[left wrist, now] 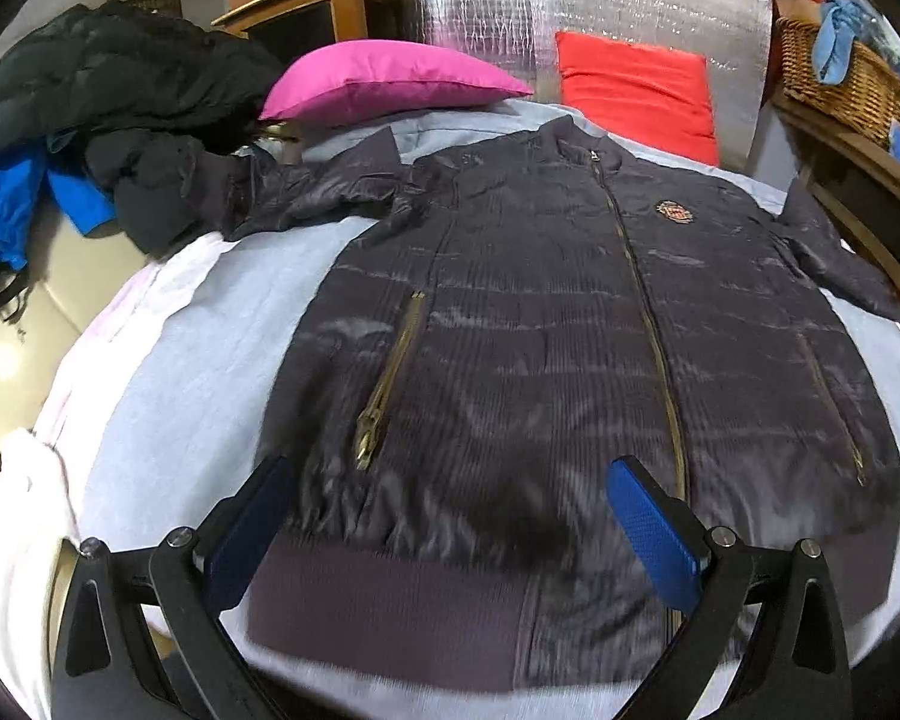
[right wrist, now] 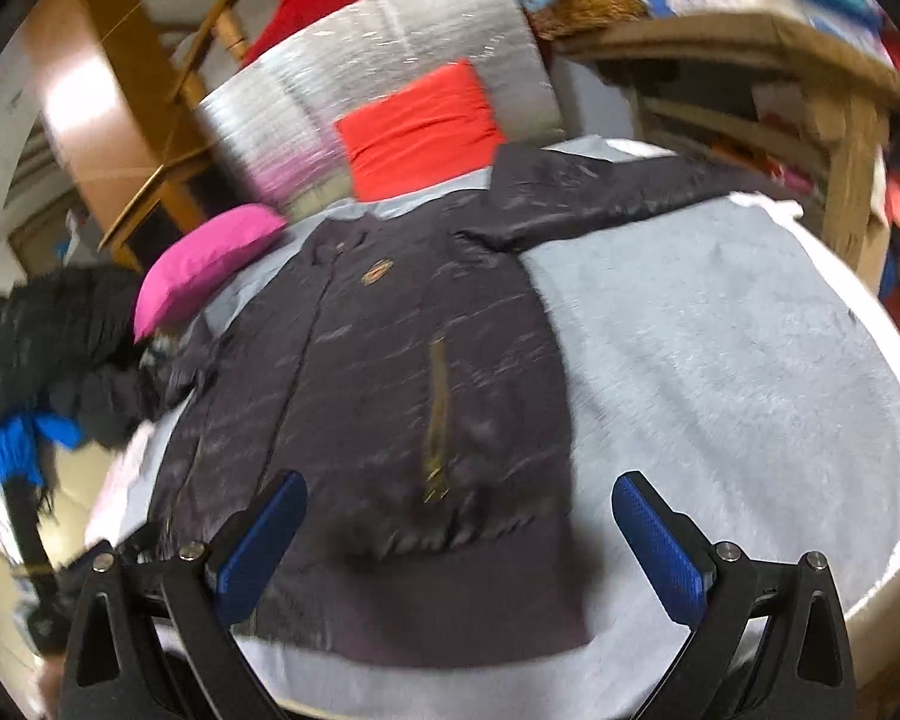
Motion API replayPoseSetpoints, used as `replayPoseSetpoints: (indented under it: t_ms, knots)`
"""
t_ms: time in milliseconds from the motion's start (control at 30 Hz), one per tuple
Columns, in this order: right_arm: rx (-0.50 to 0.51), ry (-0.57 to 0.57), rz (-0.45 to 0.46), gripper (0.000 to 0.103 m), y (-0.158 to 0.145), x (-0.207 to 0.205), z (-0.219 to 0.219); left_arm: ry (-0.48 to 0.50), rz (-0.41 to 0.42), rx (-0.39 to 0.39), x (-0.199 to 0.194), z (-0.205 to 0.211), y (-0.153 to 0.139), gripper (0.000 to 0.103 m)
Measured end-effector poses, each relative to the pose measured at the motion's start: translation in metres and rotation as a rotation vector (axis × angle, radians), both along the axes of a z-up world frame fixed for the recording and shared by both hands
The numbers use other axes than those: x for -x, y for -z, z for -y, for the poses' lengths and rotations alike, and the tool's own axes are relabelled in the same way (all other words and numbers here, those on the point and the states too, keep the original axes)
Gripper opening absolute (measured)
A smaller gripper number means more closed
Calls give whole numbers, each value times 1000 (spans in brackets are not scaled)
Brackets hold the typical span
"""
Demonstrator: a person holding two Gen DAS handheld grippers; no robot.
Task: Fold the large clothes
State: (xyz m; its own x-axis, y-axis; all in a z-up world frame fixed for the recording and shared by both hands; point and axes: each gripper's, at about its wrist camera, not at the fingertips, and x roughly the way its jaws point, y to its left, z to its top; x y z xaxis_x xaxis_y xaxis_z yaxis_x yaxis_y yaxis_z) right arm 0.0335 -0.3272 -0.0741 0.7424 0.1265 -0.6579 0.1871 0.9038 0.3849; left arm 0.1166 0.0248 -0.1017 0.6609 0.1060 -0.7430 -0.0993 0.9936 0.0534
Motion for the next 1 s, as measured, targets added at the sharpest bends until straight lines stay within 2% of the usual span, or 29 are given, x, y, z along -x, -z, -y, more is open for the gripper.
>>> replayPoseSetpoints:
  t_ms: [133, 367, 500, 633, 700, 800, 867, 1000]
  knots:
    - [-136, 59, 9, 103, 5, -22, 52, 2, -1, -5, -33, 12, 3, 103]
    - [-264, 188, 50, 103, 5, -77, 143, -11, 5, 14, -89, 30, 13, 103]
    - [-362, 250, 98, 103, 6, -125, 201, -16, -4, 42, -111, 32, 26, 103]
    - [-476, 311, 100, 102, 26, -181, 249, -17, -53, 35, -129, 32, 50, 103]
    - [-493, 352, 74, 101, 40, -204, 268, -16, -73, 57, -132, 29, 59, 103]
    - [-505, 435, 2, 91, 69, -236, 293, -18, -77, 96, -132, 24, 66, 103]
    - [-536, 468, -16, 89, 83, -250, 304, -13, -72, 92, -132, 25, 68, 103]
    - [-503, 528, -42, 84, 91, -273, 316, -10, -60, 78, -131, 26, 70, 103]
